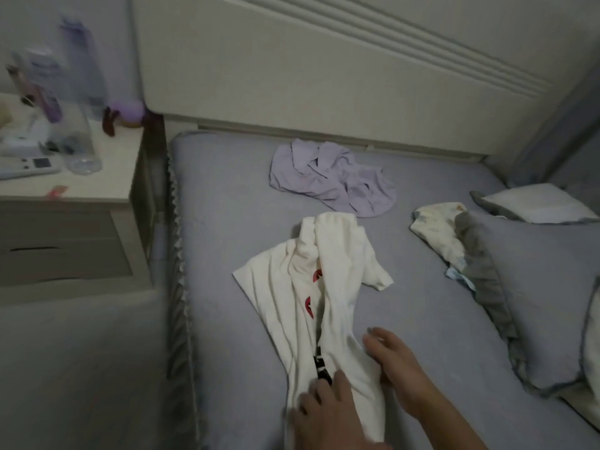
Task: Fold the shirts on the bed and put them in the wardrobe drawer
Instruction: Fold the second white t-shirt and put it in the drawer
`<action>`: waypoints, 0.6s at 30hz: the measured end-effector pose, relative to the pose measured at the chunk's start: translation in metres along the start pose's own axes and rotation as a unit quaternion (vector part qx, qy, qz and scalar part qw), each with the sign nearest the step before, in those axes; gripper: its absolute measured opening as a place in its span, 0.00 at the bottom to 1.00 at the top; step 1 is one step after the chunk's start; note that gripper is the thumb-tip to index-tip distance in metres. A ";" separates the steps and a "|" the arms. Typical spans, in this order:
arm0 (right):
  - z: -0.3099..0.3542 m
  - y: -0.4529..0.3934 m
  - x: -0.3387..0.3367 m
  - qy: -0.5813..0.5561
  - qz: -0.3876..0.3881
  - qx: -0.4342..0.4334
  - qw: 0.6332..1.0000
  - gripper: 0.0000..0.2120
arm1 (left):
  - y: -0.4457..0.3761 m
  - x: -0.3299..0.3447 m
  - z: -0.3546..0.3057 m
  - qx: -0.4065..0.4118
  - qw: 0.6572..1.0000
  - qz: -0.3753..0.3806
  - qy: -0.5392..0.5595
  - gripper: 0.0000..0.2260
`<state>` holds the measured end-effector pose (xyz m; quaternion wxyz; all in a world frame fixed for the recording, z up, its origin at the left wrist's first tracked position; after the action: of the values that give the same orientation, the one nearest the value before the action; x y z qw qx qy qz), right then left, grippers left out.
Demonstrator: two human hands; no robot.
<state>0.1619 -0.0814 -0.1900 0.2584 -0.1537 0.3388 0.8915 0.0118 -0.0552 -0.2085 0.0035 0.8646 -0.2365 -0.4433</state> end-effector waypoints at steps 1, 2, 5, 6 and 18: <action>-0.006 -0.008 0.004 0.019 0.016 -0.027 0.999 0.20 | 0.018 0.016 -0.008 -0.029 0.999 -0.013 -0.009 0.10; -0.009 -0.013 0.008 0.037 0.035 -0.050 0.997 0.18 | 0.034 0.027 -0.007 -0.059 0.996 -0.030 -0.062 0.08; -0.012 -0.005 0.000 0.080 0.062 -0.125 0.987 0.03 | 0.074 0.062 -0.023 -0.051 0.977 -0.066 -0.197 0.09; -0.014 0.003 -0.012 0.073 0.050 -0.141 0.986 0.03 | 0.088 0.054 -0.038 -0.025 0.977 -0.077 -0.199 0.09; -0.183 0.033 -0.175 0.073 0.025 -0.025 0.997 0.07 | 0.107 0.047 -0.041 -0.054 0.972 0.176 0.145 0.06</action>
<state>0.3045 -0.2903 -0.2267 0.2066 -0.2159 0.3378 0.8925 0.0236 -0.1779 -0.1962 0.1620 0.8632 -0.3574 -0.3177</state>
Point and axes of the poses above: each hand's wrist, its own y-axis away from the middle knuckle, its own x-axis out of the palm, z = x × y, the point moved 7 cm from there along -y, towards the middle knuckle, and after that the axes turned 2 degrees about -x, right-handed, at the moved point
